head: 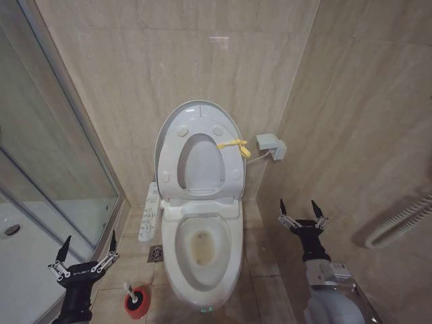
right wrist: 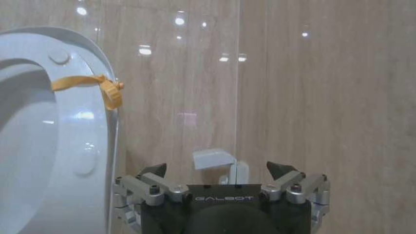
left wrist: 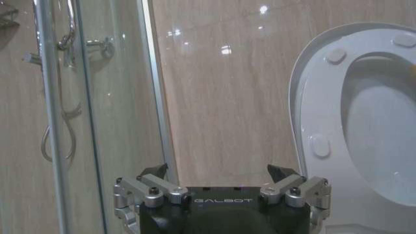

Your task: Open the toilet lid, clean the toilet bowl with a toilet brush, close the toilet lid, and flush.

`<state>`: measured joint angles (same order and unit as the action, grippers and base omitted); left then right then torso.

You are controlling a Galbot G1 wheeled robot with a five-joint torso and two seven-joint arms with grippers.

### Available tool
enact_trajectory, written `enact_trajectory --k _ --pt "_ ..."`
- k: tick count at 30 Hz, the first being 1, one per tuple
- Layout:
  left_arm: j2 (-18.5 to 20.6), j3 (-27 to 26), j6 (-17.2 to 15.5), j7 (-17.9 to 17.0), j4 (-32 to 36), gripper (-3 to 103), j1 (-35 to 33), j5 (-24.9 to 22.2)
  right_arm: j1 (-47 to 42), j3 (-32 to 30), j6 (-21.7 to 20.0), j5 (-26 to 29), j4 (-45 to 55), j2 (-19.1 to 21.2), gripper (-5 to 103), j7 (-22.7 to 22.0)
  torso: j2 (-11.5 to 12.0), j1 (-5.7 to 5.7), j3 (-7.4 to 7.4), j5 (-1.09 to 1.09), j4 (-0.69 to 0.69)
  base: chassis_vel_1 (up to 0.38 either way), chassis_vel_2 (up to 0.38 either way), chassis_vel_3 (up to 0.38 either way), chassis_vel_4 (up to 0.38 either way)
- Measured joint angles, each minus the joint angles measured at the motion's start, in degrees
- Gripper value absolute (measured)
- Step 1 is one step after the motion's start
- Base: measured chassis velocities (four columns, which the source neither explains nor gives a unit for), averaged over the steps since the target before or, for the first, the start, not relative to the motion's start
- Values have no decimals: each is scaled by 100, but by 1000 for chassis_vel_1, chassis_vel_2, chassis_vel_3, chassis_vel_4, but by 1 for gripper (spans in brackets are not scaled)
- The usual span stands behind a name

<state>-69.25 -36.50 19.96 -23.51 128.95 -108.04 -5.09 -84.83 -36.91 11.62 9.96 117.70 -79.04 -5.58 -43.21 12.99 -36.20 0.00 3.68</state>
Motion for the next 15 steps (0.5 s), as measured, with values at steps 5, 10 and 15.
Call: enact_trajectory --k 5,10,15 --pt "0 0 0 0 1 100 0 0 594 113 -119 50 -356 260 100 -162 0 -3 1 0 -1 -11 8 9 -10" --pt "-1 0 0 0 0 100 0 0 1347 332 -235 230 -735 433 100 -534 -1 -4 2 0 -3 0 0 0 0" --pt "-1 0 0 0 0 100 0 0 2263 596 -372 385 -1410 586 100 -721 -1 -4 1 0 0 0 0 0 0"
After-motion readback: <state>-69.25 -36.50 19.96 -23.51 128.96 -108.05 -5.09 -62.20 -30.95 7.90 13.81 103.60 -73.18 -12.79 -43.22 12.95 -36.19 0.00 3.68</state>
